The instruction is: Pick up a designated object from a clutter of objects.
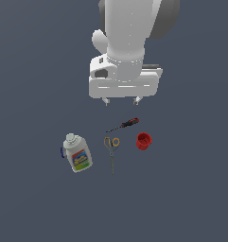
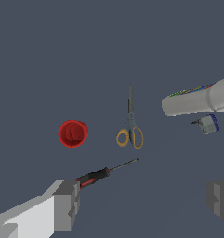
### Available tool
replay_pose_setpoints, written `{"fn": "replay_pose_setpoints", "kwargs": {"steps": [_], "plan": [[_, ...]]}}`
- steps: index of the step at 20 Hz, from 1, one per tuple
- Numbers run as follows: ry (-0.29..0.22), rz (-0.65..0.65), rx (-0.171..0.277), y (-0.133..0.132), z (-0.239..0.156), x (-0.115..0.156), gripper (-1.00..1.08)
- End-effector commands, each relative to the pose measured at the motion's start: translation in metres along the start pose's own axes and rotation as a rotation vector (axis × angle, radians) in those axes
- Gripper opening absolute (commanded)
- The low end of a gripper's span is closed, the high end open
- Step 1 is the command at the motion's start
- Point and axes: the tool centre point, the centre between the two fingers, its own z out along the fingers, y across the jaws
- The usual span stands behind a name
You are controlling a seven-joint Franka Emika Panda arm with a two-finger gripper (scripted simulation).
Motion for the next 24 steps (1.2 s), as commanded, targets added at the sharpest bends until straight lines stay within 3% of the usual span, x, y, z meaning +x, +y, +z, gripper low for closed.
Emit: {"fn": "replay_pose_setpoints", "kwargs": {"steps": [1, 11, 24], "plan": [[0.000, 0.000, 0.000, 0.000, 0.000, 0.000, 1.00], [0.021, 0.007, 0.002, 0.020, -0.004, 0.008, 1.00], [0.019, 0.006, -0.005, 0.004, 0.022, 0.015, 1.00]]}}
